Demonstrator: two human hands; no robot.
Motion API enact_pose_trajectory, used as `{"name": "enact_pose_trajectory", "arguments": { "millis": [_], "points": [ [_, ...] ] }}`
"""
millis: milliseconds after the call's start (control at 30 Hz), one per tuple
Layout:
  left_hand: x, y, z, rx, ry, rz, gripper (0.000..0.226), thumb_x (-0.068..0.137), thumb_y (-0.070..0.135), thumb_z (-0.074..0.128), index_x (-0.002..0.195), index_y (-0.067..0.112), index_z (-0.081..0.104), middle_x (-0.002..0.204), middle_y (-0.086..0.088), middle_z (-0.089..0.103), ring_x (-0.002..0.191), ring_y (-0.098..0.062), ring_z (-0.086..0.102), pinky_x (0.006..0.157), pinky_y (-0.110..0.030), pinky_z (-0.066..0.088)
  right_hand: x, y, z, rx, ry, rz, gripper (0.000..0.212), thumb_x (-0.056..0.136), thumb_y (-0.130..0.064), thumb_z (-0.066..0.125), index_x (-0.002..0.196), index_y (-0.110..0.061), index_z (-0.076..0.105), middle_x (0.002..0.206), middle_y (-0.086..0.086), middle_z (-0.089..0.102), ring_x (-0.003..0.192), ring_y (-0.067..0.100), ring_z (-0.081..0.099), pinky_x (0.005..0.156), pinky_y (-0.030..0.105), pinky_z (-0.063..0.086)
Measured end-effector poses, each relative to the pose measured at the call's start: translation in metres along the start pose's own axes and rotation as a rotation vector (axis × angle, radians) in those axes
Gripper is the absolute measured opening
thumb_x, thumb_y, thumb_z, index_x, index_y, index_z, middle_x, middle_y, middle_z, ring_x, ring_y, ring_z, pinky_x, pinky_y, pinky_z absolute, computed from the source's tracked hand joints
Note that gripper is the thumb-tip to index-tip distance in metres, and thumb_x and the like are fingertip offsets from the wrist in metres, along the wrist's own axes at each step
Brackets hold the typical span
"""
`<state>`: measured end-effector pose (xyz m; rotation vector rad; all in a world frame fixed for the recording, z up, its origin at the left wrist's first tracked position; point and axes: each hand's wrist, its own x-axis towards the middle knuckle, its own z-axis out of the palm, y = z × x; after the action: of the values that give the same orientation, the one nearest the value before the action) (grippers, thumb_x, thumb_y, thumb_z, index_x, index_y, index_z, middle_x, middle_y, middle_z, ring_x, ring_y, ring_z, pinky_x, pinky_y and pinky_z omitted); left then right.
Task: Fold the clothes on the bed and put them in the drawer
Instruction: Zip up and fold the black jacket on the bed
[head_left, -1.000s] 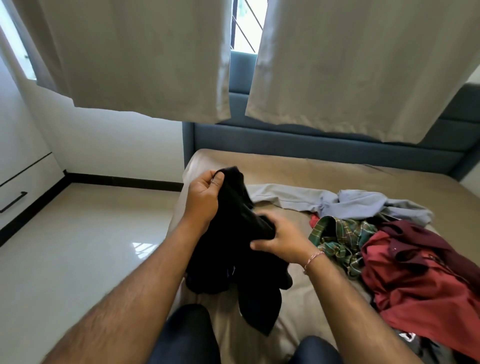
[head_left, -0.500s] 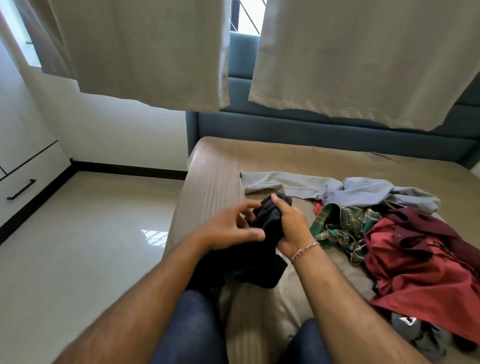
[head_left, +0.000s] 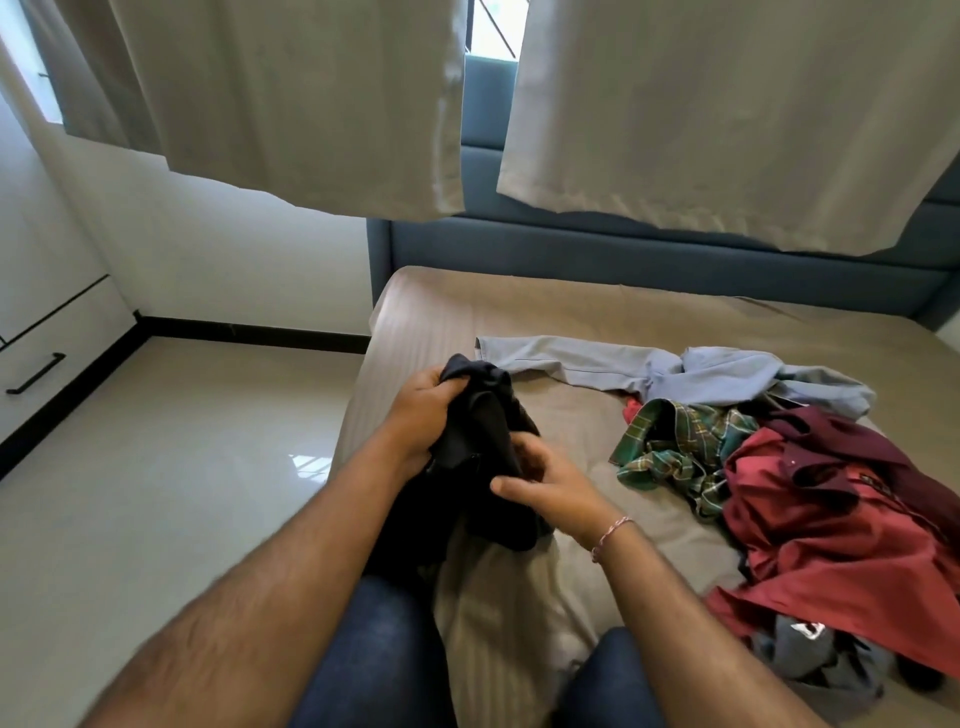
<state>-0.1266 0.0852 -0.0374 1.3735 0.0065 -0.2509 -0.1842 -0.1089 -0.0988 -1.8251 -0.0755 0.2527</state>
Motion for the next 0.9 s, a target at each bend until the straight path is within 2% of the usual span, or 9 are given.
{"name": "enact_pose_trajectory", "arguments": {
  "millis": [100, 233, 367, 500, 600, 700, 767, 833, 900],
  "points": [
    [0.009, -0.001, -0.002, 0.017, -0.038, -0.058, 0.020, 0.106, 0.017, 0.056, 0.114, 0.005, 0.071, 0.102, -0.019, 0.074, 0.093, -0.030, 0.072, 0.084, -0.040, 0.058, 0.011, 0.004, 0.017, -0.152, 0.095, 0.030, 0.015, 0.088, -0.024, 0.074, 0.100, -0.017, 0.072, 0.095, -0.001, 0.077, 0.093, 0.018, 0.073, 0.093, 0.054, 0.057],
    [0.011, -0.019, -0.004, 0.197, 0.025, 0.112, 0.026, 0.102, 0.026, 0.060, 0.124, 0.016, 0.069, 0.117, -0.008, 0.075, 0.110, -0.024, 0.072, 0.103, -0.047, 0.056, 0.015, -0.022, 0.024, 0.510, 0.373, 0.149, 0.015, 0.097, -0.011, 0.063, 0.104, -0.010, 0.076, 0.102, 0.017, 0.078, 0.100, 0.039, 0.074, 0.094, 0.054, 0.059],
    [-0.022, -0.050, -0.009, 0.516, 0.148, 0.514, 0.042, 0.091, 0.031, 0.065, 0.132, 0.024, 0.061, 0.124, 0.008, 0.060, 0.111, -0.010, 0.064, 0.094, -0.033, 0.057, 0.027, -0.041, 0.005, 0.874, 0.498, 0.206, 0.028, 0.096, -0.013, 0.061, 0.118, 0.001, 0.071, 0.115, 0.026, 0.073, 0.105, 0.040, 0.072, 0.096, 0.052, 0.058],
    [-0.046, -0.085, -0.007, 0.621, -0.034, 0.704, 0.052, 0.089, 0.026, 0.073, 0.138, 0.017, 0.057, 0.128, 0.008, 0.060, 0.117, -0.020, 0.062, 0.096, -0.041, 0.054, 0.037, -0.047, -0.007, 0.942, 0.512, 0.232, 0.052, 0.082, -0.026, 0.071, 0.127, 0.001, 0.069, 0.125, 0.028, 0.070, 0.116, 0.045, 0.068, 0.101, 0.062, 0.053],
    [-0.050, -0.099, -0.010, 0.607, 0.054, 0.684, 0.058, 0.086, 0.028, 0.074, 0.140, 0.017, 0.055, 0.132, 0.009, 0.057, 0.121, -0.021, 0.060, 0.098, -0.045, 0.054, 0.032, -0.047, -0.013, 0.885, 0.442, 0.260, 0.059, 0.078, -0.029, 0.074, 0.129, 0.000, 0.068, 0.127, 0.028, 0.068, 0.118, 0.045, 0.067, 0.100, 0.063, 0.052],
    [-0.058, -0.096, 0.000, 0.668, 0.057, 0.806, 0.065, 0.083, 0.024, 0.077, 0.142, 0.012, 0.052, 0.138, 0.004, 0.053, 0.128, -0.022, 0.056, 0.105, -0.044, 0.050, 0.019, -0.053, -0.014, 0.823, 0.295, 0.295, 0.052, 0.090, -0.030, 0.065, 0.133, -0.001, 0.064, 0.132, 0.028, 0.066, 0.123, 0.043, 0.065, 0.106, 0.060, 0.050],
    [-0.055, -0.094, 0.010, 0.637, 0.107, 0.771, 0.069, 0.082, 0.021, 0.075, 0.144, 0.010, 0.048, 0.139, 0.001, 0.051, 0.128, -0.022, 0.054, 0.107, -0.041, 0.047, 0.015, -0.055, -0.016, 0.793, 0.193, 0.294, 0.050, 0.094, -0.029, 0.061, 0.135, 0.000, 0.063, 0.133, 0.027, 0.065, 0.124, 0.042, 0.063, 0.109, 0.058, 0.048],
    [-0.043, -0.094, 0.008, 0.608, 0.254, 0.545, 0.070, 0.082, 0.023, 0.071, 0.146, 0.018, 0.044, 0.139, 0.003, 0.050, 0.127, -0.021, 0.052, 0.108, -0.038, 0.046, 0.010, -0.059, -0.022, 0.751, 0.131, 0.291, 0.046, 0.093, -0.028, 0.060, 0.129, -0.001, 0.066, 0.124, 0.025, 0.069, 0.114, 0.039, 0.067, 0.106, 0.052, 0.051],
    [-0.023, -0.094, -0.006, 0.702, 0.300, 0.317, 0.052, 0.087, 0.029, 0.069, 0.137, 0.028, 0.056, 0.131, 0.006, 0.060, 0.121, -0.018, 0.055, 0.103, -0.042, 0.049, 0.002, -0.064, -0.031, 0.724, 0.073, 0.288, 0.037, 0.092, -0.028, 0.059, 0.118, -0.004, 0.070, 0.107, 0.021, 0.071, 0.099, 0.033, 0.069, 0.096, 0.047, 0.053]
  ]
}}
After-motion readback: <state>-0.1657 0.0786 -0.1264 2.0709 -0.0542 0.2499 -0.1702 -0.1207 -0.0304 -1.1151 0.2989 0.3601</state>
